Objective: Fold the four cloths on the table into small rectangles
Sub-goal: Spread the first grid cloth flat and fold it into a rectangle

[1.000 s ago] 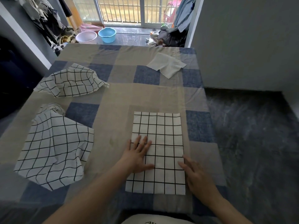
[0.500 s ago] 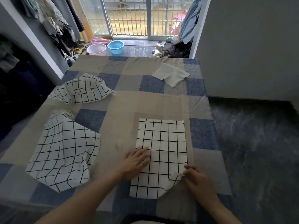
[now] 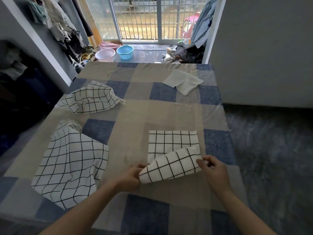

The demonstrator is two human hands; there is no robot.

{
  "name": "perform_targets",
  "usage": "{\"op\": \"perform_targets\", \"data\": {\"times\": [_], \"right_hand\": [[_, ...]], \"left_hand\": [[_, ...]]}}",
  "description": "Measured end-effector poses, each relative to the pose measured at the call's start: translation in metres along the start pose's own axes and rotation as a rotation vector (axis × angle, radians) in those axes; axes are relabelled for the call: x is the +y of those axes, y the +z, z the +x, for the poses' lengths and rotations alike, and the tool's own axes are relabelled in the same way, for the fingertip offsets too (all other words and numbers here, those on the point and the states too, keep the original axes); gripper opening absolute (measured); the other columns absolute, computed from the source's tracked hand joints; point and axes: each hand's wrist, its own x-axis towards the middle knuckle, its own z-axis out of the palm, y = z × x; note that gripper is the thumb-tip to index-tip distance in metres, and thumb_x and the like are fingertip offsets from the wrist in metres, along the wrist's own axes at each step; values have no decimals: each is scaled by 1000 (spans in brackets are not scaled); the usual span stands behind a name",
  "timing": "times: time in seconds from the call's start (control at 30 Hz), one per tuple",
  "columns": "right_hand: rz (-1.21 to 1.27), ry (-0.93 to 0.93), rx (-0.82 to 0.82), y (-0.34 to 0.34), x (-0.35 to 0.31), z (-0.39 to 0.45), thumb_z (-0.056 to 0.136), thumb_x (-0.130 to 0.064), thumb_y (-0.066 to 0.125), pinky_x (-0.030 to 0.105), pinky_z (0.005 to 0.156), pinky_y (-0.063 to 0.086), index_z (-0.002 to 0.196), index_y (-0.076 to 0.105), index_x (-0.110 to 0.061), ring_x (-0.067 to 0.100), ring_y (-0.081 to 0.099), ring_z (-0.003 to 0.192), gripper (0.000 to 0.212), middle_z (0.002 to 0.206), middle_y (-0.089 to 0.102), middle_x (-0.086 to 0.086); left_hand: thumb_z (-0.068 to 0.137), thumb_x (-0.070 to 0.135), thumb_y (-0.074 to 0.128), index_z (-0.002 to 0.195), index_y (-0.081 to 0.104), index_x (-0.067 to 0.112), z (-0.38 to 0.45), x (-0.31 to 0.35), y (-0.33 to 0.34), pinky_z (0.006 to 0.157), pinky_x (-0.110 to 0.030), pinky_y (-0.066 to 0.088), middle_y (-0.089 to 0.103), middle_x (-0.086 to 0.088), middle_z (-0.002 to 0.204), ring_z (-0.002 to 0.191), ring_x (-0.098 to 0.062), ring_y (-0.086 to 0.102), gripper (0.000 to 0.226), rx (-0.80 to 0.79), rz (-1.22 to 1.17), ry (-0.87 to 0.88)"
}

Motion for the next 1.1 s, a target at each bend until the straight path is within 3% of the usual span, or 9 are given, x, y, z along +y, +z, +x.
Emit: {"op": "perform_targets", "data": {"times": [0.1, 0.23, 0.33, 0.53, 0.67, 0.77, 0.93, 1.0, 1.1], "right_hand": [[-36, -9, 16, 1, -4, 18, 85, -26, 72, 30, 62, 46, 87, 68, -20, 17, 52, 66, 7, 73, 57, 6], [-108, -18, 52, 2, -4, 41, 86, -24, 70, 38, 60, 45, 78, 65, -16, 22, 53, 65, 12, 73, 59, 9], [-169, 2, 33, 4, -2, 60, 89, -25, 66, 36, 59, 46, 73, 62, -14, 24, 58, 66, 20, 70, 63, 8], [-344, 10, 19, 9, 0, 93, 94, -33, 57, 36, 61, 48, 74, 58, -18, 14, 61, 67, 25, 69, 64, -4], [-448, -14, 46, 17, 2, 110, 98, -35, 50, 39, 57, 49, 81, 54, -18, 16, 59, 63, 24, 67, 62, -4], [-538, -25, 64, 22, 6, 115, 98, -37, 46, 34, 53, 45, 83, 51, -20, 19, 57, 61, 24, 66, 60, -3], [-693, -19, 30, 28, 17, 117, 99, -44, 39, 38, 56, 52, 85, 47, -25, 24, 60, 64, 25, 68, 61, 1], [-711, -12, 40, 29, 19, 117, 98, -47, 38, 40, 58, 54, 87, 48, -25, 26, 62, 66, 27, 70, 63, 3], [-745, -15, 40, 32, 18, 117, 98, -49, 35, 40, 59, 53, 91, 48, -24, 27, 62, 67, 30, 72, 63, 4]], "left_hand": [[75, 0, 56, 128, 56, 19, 0, 4, -3, 93, -20, 42, 42, 10, 137, 122, -11, 43, 56, -51, -271, -50], [72, 21, 58, 100, 73, 24, 2, 12, -10, 79, -5, 41, 70, 18, 107, 104, 3, 60, 32, 17, -654, 38], [89, 14, 66, 91, 73, 17, 14, 16, -16, 70, -7, 44, 72, 8, 84, 81, 0, 64, 7, 113, -598, 54], [97, 19, 55, 78, 58, 16, 52, 27, -18, 57, -13, 38, 55, 8, 63, 56, 5, 48, 20, 429, -545, -57], [92, 27, 65, 87, 61, 21, 64, 34, -20, 68, -19, 47, 71, 10, 78, 71, 1, 63, 9, 370, -654, -5], [85, 22, 74, 99, 65, 18, 69, 25, -15, 74, -26, 53, 75, -4, 87, 79, -10, 70, 17, 291, -631, 24], [91, 25, 65, 79, 65, 14, 76, 21, -10, 54, -28, 30, 50, 6, 54, 52, -6, 39, 17, 462, -532, -26], [92, 25, 64, 76, 64, 21, 74, 24, -11, 52, -21, 33, 56, 9, 53, 49, -1, 44, 17, 525, -490, -33], [93, 30, 62, 84, 63, 33, 69, 25, -10, 60, -11, 41, 69, 13, 70, 67, 7, 60, 10, 600, -435, -39]]}}
